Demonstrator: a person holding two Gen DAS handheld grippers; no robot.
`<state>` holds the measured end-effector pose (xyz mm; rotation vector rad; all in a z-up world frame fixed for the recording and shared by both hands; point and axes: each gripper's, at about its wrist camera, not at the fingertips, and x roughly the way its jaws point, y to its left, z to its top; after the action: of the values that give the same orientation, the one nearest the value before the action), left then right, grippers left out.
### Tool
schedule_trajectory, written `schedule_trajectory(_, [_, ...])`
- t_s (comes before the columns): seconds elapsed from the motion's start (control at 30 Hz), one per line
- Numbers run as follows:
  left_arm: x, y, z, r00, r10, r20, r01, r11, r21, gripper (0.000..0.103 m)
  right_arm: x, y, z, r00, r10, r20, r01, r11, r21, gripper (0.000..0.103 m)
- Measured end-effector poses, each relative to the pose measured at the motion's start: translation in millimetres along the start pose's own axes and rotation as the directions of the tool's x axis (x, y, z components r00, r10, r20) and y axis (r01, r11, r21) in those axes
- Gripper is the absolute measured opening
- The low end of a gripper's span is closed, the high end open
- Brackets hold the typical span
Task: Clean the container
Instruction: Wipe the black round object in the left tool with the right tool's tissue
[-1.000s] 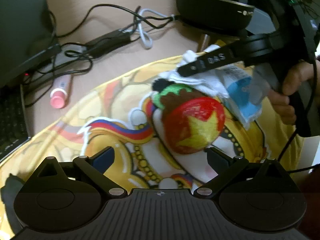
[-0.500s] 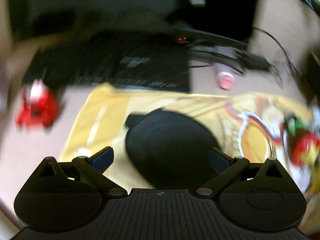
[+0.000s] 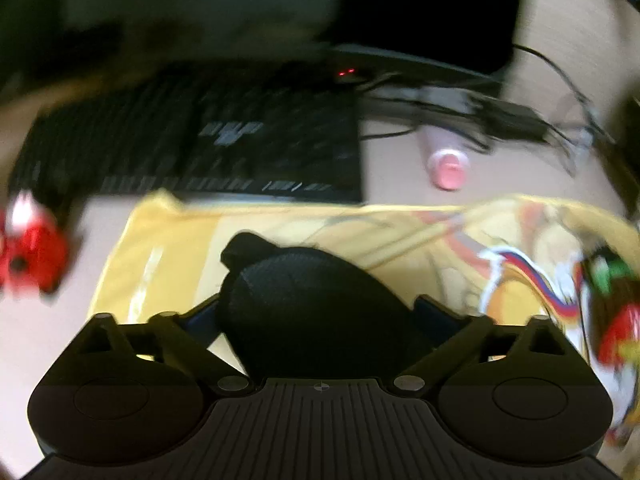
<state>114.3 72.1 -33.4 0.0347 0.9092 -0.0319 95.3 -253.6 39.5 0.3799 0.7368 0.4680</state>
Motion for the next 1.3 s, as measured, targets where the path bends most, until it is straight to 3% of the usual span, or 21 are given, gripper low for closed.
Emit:
schedule_trajectory(0.03, [-2.8,-3.2,-0.6,1.000,-0.010,-0.003,0.010,0.999,0.040,0.069,7.3,4.6,3.7,0.999,0.053,-0.012,-0.052,0.998,0.036,0.013])
schedule_trajectory(0.17, [-10.3,-0.7,-7.9,0.997,-0.072,-0.028,0.074,0.995,0.072,0.069,53.6,35.9,8.9,0.968,0.236,-0.079,-0.228,0.968,0.099,0.013])
schedule_trajectory(0.27, [-9.6,-1.7,-13.9,0.996,-0.071,-0.057,0.077,0.991,0.110,0.068,102.3,65.3,12.9,0.926,0.355,-0.132,-0.342,0.933,0.107,0.013])
schedule_trajectory(0.33, [-10.0,-4.9,-18.2,0.996,-0.075,-0.056,0.083,0.985,0.151,0.069,144.2,83.4,1.8,0.891,0.402,-0.211,-0.389,0.915,0.101,0.013])
schedule_trajectory(0.47, [-12.4,-3.9,-21.1,0.995,-0.086,-0.043,0.092,0.981,0.173,0.069,190.8,110.1,-33.3,0.928,0.206,-0.311,-0.264,0.951,-0.159,0.013])
schedule_trajectory(0.53, [-13.3,-3.7,-21.3,0.995,-0.096,-0.030,0.100,0.979,0.180,0.068,188.9,103.6,-46.1,0.938,0.152,-0.310,-0.224,0.951,-0.213,0.013])
schedule_trajectory(0.63, [-15.9,-17.4,-18.3,0.989,-0.146,-0.001,0.141,0.953,0.267,0.067,173.7,81.7,-50.9,0.947,0.102,-0.305,-0.162,0.970,-0.179,0.013])
schedule_trajectory(0.7, [-16.0,-33.2,-15.5,0.981,-0.192,0.015,0.174,0.918,0.356,0.067,161.5,62.6,-50.8,0.952,0.062,-0.299,-0.111,0.982,-0.151,0.013])
schedule_trajectory(0.8, [-15.1,-61.0,-12.4,0.965,-0.261,0.016,0.220,0.843,0.490,0.069,144.0,41.1,-53.0,0.956,0.034,-0.290,-0.071,0.990,-0.119,0.013])
schedule_trajectory(0.97, [-5.3,-88.6,-3.1,0.944,-0.330,-0.011,0.277,0.775,0.568,0.074,116.5,21.5,-61.1,0.964,-0.003,-0.267,-0.028,0.993,-0.112,0.012])
schedule_trajectory(1.07, [-3.4,-86.2,0.5,0.952,-0.306,-0.001,0.256,0.795,0.549,0.085,99.5,18.7,-56.8,0.967,-0.022,-0.255,-0.005,0.995,-0.105,0.013])
schedule_trajectory(1.13, [-9.4,-77.3,2.3,0.961,-0.274,0.023,0.223,0.827,0.516,0.092,90.4,19.7,-50.9,0.969,-0.028,-0.245,0.000,0.994,-0.113,0.013])
schedule_trajectory(1.2, [-20.7,-63.9,1.7,0.968,-0.250,0.037,0.203,0.857,0.473,0.094,81.0,22.2,-44.4,0.972,-0.045,-0.231,0.014,0.991,-0.134,0.013])
schedule_trajectory(1.3, [-37.3,-46.1,0.4,0.976,-0.214,0.034,0.178,0.881,0.438,0.094,75.8,26.3,-35.6,0.972,-0.050,-0.232,0.018,0.990,-0.139,0.013])
